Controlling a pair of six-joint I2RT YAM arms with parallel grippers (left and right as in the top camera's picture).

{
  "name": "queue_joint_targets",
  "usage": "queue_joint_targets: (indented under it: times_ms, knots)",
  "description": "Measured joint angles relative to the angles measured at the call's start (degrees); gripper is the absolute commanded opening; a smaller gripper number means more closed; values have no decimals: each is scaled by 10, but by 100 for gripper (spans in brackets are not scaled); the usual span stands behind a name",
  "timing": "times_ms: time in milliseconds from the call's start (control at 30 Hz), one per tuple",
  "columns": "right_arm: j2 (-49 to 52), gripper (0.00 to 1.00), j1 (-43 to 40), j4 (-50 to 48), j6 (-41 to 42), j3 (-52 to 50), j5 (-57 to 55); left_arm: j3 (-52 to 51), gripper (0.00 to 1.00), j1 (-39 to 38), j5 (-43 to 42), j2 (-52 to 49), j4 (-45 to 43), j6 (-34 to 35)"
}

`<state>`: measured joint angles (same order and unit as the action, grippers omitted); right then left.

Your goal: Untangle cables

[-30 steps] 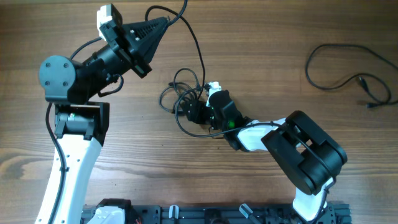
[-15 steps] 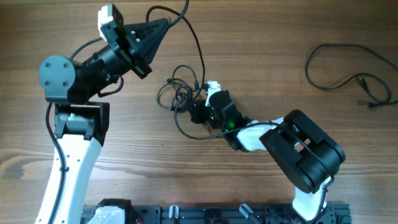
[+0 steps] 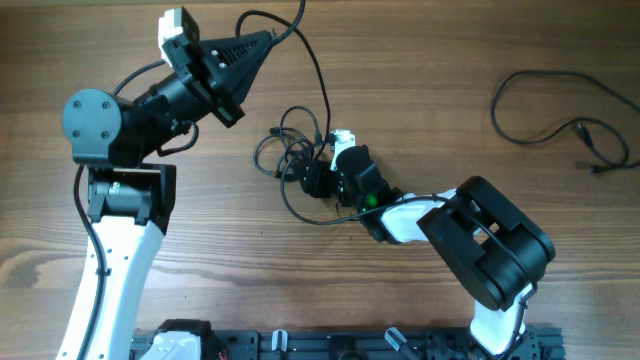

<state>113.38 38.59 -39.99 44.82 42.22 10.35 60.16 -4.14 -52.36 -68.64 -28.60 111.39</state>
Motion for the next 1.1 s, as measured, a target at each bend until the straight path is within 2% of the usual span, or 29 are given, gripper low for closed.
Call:
queue_joint_targets:
  times_ms: [367, 600, 833, 933, 1000, 1100]
  knots:
    - [1, 52, 6, -4, 1, 0, -32, 0, 4, 0, 0, 0, 0, 0]
    - [1, 33, 18, -8, 2, 0, -42, 0, 4, 0, 0, 0, 0, 0]
    - [1, 31, 18, -13, -30, 0, -60, 0, 4, 0, -7, 0, 0, 0]
    - [2, 20, 18, -13, -33, 0, -63, 0, 4, 0, -9, 0, 0, 0]
    - [2, 4, 18, -12, -36, 0, -73, 0, 4, 0, -11, 0, 0, 0]
    - [2, 5, 18, -13, -40, 0, -81, 0, 4, 0, -13, 0, 0, 0]
